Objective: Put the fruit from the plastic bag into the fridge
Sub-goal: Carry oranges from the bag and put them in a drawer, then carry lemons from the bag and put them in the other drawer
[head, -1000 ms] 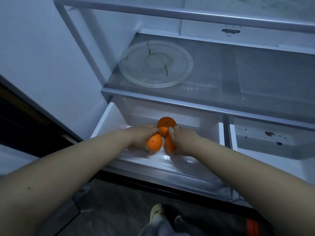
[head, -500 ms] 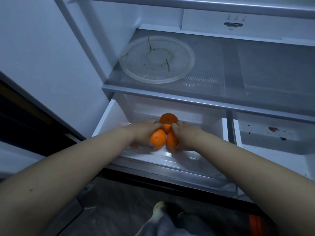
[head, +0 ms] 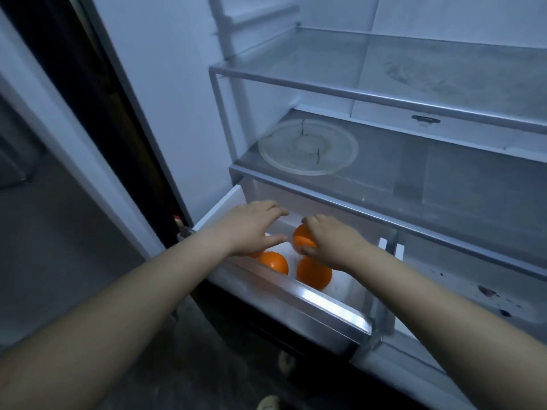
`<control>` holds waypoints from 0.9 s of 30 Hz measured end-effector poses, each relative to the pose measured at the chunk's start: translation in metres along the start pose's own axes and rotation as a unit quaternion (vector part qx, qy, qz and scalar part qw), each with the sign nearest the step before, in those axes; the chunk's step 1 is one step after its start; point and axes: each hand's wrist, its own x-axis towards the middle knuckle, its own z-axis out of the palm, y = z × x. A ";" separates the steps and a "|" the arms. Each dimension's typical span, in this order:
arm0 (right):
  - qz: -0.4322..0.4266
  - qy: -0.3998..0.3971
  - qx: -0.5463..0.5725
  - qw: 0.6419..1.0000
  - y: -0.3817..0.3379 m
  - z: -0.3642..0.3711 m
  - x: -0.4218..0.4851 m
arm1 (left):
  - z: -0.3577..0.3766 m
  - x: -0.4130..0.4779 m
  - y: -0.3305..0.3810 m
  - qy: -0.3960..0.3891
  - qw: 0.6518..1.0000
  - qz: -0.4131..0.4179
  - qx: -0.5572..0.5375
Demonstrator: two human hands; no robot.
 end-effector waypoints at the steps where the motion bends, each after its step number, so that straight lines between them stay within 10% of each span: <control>1: -0.015 0.016 0.009 1.000 -0.003 -0.007 -0.007 | -0.004 -0.011 0.007 0.019 1.000 -0.011 0.004; 14: -0.240 0.180 0.063 0.952 -0.090 -0.025 -0.077 | -0.033 -0.184 0.070 0.190 0.950 -0.238 0.062; 27: -0.439 0.120 0.068 0.888 -0.301 0.023 -0.133 | -0.016 -0.433 0.077 0.213 0.840 -0.489 0.097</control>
